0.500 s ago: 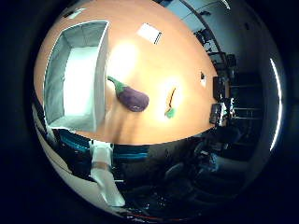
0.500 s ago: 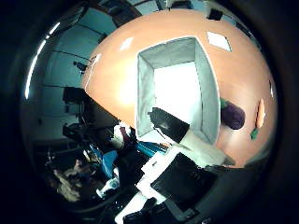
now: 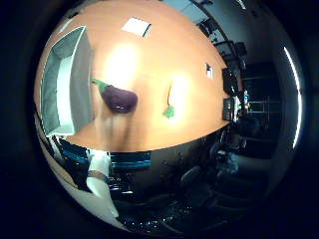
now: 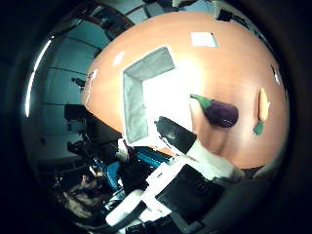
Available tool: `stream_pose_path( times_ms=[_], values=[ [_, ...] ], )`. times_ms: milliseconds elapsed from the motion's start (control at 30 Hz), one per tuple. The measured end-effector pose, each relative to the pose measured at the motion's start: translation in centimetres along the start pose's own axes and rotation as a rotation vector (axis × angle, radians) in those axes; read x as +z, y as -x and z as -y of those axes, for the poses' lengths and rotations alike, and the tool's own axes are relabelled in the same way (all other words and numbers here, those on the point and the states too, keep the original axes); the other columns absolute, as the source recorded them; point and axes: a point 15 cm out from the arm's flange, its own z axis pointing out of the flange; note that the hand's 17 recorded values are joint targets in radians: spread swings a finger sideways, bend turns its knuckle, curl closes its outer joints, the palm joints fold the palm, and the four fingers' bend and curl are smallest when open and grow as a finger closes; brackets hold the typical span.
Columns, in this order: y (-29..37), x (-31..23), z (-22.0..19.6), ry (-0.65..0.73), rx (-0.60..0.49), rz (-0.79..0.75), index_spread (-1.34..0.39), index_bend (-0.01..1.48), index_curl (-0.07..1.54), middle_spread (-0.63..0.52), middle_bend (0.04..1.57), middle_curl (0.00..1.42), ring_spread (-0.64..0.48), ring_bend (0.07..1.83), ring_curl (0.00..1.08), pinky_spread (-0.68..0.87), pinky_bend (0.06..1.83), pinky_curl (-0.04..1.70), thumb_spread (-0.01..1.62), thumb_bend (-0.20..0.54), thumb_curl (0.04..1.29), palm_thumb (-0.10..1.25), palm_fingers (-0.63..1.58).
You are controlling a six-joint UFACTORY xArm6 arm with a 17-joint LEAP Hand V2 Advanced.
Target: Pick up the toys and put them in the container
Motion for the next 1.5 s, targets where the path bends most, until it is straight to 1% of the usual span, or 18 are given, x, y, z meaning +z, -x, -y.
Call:
stream_pose_path(
  times_ms=[133,333,533,633,800,1100,1233,1400,1500],
  values=[
    [-5.5,2.8,-1.2,0.064,0.053,-0.058,-0.36,0.16,0.31,-0.07,0.26,0.37,0.06,0.46,0.18,0.41,0.57,0.11,1.08,-0.024,0.27,0.5,0.27],
    [-8.2,5.0,0.1,0.04,0.063,-0.084,-0.33,0.16,0.29,-0.03,0.26,0.36,0.11,0.44,0.19,0.4,0.53,0.14,1.08,-0.024,0.27,0.49,0.23],
    [-6.5,13.2,-2.6,0.128,0.066,-0.017,-0.32,0.16,0.29,-0.02,0.26,0.36,0.13,0.42,0.2,0.4,0.5,0.17,1.07,-0.023,0.28,0.49,0.22],
    [-6.4,15.0,-1.7,0.108,0.058,-0.02,-0.32,0.16,0.29,-0.02,0.26,0.36,0.13,0.41,0.2,0.4,0.48,0.18,1.07,-0.024,0.28,0.49,0.22],
    [-6.0,18.2,-1.7,0.158,0.063,0.017,-0.31,0.16,0.28,-0.01,0.25,0.35,0.13,0.41,0.21,0.4,0.47,0.2,1.06,-0.024,0.28,0.48,0.22],
    [-5.4,21.8,-0.6,0.183,0.068,0.035,-0.29,0.16,0.28,0.0,0.25,0.35,0.13,0.4,0.22,0.4,0.45,0.22,1.05,-0.024,0.28,0.49,0.23],
    [-4.7,22.6,-0.3,0.197,0.061,0.042,-0.29,0.16,0.28,0.0,0.25,0.35,0.13,0.39,0.22,0.4,0.44,0.23,1.05,-0.024,0.28,0.49,0.23],
    [-4.2,23.0,-0.3,0.208,0.059,0.047,-0.28,0.16,0.28,-0.02,0.26,0.36,0.1,0.42,0.23,0.4,0.43,0.23,1.05,-0.023,0.28,0.49,0.27],
    [-4.0,23.4,-0.3,0.214,0.061,0.05,-0.27,0.16,0.28,-0.04,0.29,0.36,0.05,0.44,0.23,0.4,0.43,0.24,1.06,-0.022,0.28,0.5,0.32]
  ],
)
